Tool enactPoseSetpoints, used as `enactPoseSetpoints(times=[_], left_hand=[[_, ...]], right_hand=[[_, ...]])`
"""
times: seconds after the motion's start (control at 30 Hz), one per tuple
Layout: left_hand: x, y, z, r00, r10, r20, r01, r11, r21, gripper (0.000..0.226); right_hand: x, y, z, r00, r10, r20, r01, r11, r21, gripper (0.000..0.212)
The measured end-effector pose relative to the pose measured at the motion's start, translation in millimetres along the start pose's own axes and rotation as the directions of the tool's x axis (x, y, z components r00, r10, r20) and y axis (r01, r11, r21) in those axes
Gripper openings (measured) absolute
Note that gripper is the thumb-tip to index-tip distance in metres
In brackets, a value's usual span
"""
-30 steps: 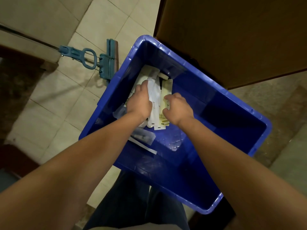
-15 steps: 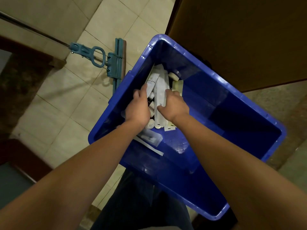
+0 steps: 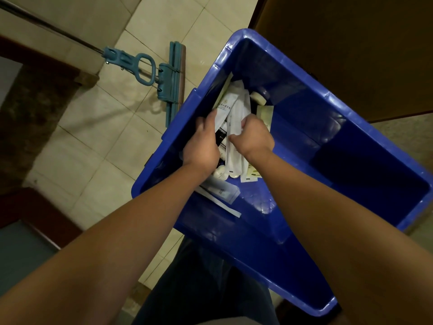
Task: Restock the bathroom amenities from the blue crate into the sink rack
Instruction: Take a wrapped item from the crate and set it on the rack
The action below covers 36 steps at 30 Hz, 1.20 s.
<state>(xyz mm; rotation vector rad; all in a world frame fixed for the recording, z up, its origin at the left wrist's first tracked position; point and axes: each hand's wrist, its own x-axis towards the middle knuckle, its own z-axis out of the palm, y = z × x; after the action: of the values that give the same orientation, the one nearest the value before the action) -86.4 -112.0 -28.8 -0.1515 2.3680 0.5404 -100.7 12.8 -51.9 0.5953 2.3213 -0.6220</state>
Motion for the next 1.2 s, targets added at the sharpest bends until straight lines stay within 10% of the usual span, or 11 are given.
enactPoseSetpoints(times=[0.53, 1.2], left_hand=[[-46.0, 25.9, -24.5, 0.996, 0.089, 0.016, -0.089, 0.996, -0.023, 0.070], [-161.6, 140.0, -47.9, 0.829, 0.557, 0.059, -0.556, 0.804, 0.211, 0.034]], right_hand=[[-68.5, 13.7, -54.1, 0.984, 0.034, 0.175, -0.110, 0.888, 0.445, 0.030], [-252.3, 117.5, -161.2, 0.979, 0.203, -0.024, -0.186, 0.932, 0.310, 0.013]])
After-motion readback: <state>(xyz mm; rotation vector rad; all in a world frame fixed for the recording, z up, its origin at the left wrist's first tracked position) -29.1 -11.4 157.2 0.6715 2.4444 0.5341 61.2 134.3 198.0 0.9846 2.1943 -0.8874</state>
